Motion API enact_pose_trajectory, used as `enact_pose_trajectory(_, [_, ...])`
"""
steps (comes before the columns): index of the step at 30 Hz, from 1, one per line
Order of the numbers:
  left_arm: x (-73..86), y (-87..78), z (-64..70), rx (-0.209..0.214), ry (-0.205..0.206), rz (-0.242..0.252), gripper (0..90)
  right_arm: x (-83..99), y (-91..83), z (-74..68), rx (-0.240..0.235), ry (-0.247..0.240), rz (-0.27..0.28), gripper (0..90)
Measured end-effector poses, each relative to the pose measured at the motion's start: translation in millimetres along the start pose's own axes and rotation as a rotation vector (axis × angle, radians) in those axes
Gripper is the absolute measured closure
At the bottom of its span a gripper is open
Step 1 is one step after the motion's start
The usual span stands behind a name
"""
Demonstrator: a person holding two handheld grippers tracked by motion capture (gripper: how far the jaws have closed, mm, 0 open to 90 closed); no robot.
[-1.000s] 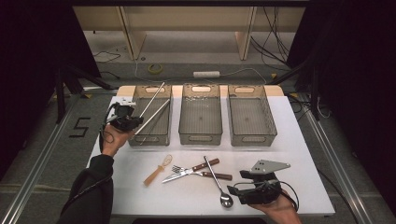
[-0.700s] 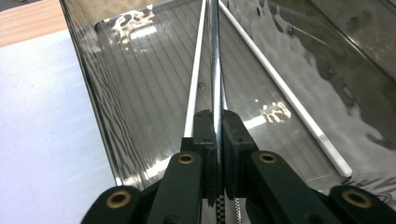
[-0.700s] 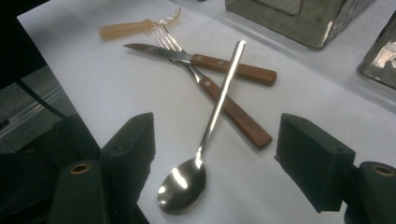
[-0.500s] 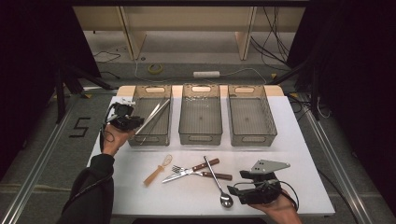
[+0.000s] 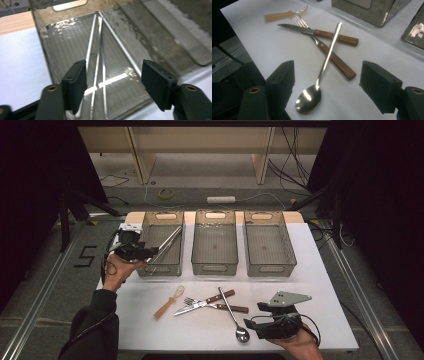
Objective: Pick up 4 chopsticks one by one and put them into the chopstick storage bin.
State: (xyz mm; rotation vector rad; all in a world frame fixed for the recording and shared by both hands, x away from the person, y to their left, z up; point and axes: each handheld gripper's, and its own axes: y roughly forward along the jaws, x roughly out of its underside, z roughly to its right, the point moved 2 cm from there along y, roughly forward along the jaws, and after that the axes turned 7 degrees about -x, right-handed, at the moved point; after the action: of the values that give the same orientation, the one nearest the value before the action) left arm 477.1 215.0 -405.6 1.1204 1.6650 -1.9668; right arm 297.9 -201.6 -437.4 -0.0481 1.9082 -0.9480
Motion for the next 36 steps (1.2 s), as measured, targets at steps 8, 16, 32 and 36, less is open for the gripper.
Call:
enact_pose_trajectory(8, [3.7, -16.4, 24.8, 0.046, 0.074, -0.050, 28.2, 1.3, 0.6, 0.3, 0.014, 0.004, -0.001, 28.6])
enact_pose_trajectory(16, [20.3, -22.8, 45.0, 0.083, 0.151, -0.142, 23.7, 2.6, 0.5, 0.5, 0.016, -0.002, -0.001, 28.6])
enact_pose_trajectory(32, [53.8, -28.7, 68.8, 0.126, 0.234, -0.249, 19.5, 2.7, -2.4, 2.3, 0.021, 0.010, 0.061, 26.7])
enact_pose_trajectory(36, [62.1, -24.1, 70.8, 0.128, 0.242, -0.290, 19.5, 2.9, -4.3, 3.7, 0.028, 0.011, 0.089, 26.7])
